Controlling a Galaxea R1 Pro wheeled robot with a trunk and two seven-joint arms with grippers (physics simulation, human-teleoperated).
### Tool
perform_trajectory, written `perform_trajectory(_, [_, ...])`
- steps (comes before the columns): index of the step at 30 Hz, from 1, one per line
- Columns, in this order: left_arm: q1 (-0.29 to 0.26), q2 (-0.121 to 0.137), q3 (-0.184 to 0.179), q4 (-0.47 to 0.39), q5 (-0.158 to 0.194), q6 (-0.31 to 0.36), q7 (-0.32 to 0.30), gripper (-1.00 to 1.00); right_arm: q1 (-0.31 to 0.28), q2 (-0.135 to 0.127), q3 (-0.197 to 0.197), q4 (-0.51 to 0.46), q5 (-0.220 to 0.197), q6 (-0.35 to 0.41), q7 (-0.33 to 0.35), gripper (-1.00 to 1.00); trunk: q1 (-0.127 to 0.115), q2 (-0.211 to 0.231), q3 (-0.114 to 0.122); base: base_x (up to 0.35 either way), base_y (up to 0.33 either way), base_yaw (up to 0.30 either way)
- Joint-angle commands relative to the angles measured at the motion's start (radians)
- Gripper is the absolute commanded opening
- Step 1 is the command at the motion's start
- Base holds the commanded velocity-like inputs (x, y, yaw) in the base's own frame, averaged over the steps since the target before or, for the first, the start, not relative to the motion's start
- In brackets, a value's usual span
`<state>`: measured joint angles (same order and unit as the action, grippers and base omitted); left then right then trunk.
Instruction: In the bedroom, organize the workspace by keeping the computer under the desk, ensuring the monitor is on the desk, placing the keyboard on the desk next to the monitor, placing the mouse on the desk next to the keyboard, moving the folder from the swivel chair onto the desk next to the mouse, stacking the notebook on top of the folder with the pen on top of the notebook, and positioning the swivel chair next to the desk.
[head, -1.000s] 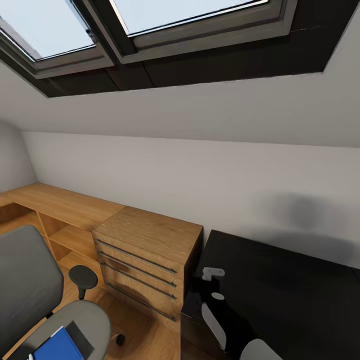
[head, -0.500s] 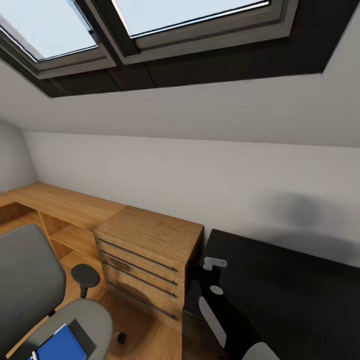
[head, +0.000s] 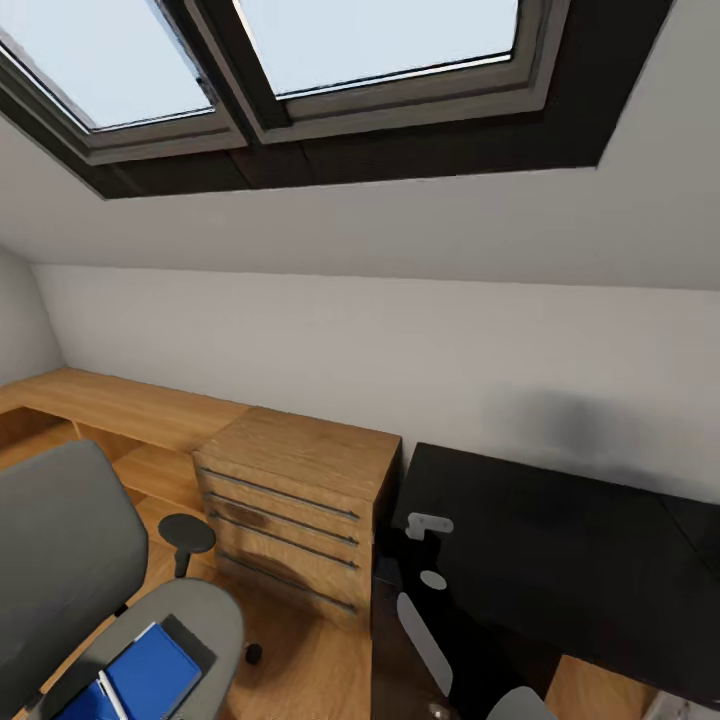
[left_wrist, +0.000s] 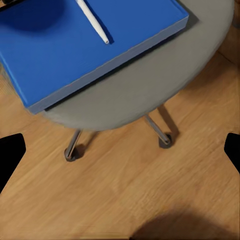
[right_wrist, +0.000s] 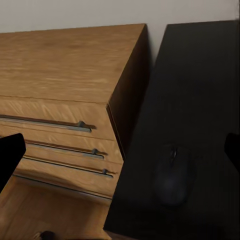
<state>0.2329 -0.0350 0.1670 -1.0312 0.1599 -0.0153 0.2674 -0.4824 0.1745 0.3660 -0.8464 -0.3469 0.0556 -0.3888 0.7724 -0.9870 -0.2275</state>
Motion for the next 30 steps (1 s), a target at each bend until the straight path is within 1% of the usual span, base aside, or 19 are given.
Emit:
perform_trajectory(1, [0.000, 0.000, 0.000, -0.001, 0.010, -0.002, 0.001, 1.00, -0.001, 0.000, 0.002, -0.001, -0.003, 0.005, -0.007, 1.00, 0.000, -0.001, 0.000, -0.293, 0.096, -0.266])
perform_trajectory(10, [0.000, 0.000, 0.000, -0.001, 0.010, -0.002, 0.001, 1.00, -0.001, 0.000, 0.003, 0.002, -0.003, 0.005, -0.006, 1.00, 0.000, -0.001, 0.006, -0.284, 0.032, -0.268])
perform_trajectory(18, [0.000, 0.000, 0.000, -0.001, 0.010, -0.002, 0.002, 1.00, -0.001, 0.000, 0.005, 0.008, -0.002, 0.004, -0.006, 1.00, 0.000, -0.001, 0.011, -0.166, 0.003, -0.275])
perform_trajectory(21, [0.000, 0.000, 0.000, -0.001, 0.010, 0.000, 0.002, 1.00, 0.013, 0.000, 0.007, 0.055, 0.002, 0.001, -0.004, 1.00, 0.000, -0.001, 0.011, -0.101, 0.000, -0.284])
perform_trajectory(24, [0.000, -0.001, 0.000, -0.001, 0.010, 0.001, 0.002, 1.00, 0.021, 0.000, 0.022, 0.118, 0.022, -0.025, -0.003, 1.00, 0.000, -0.001, 0.012, -0.132, 0.000, -0.274])
perform_trajectory(25, [0.000, -0.001, 0.000, -0.001, 0.010, 0.001, 0.002, 1.00, 0.022, 0.000, 0.029, 0.137, 0.029, -0.038, -0.003, 1.00, 0.000, -0.001, 0.012, -0.187, 0.005, -0.243])
perform_trajectory(26, [0.000, -0.001, 0.000, 0.000, 0.010, 0.001, 0.003, 1.00, 0.024, 0.000, 0.046, 0.177, 0.043, -0.070, -0.003, 1.00, 0.000, -0.001, 0.012, -0.238, 0.033, -0.173])
perform_trajectory(30, [0.000, -0.001, 0.000, 0.000, 0.010, 0.001, 0.003, 1.00, 0.026, 0.000, 0.083, 0.258, 0.062, -0.139, -0.003, 1.00, 0.000, -0.001, 0.012, -0.277, 0.077, -0.102])
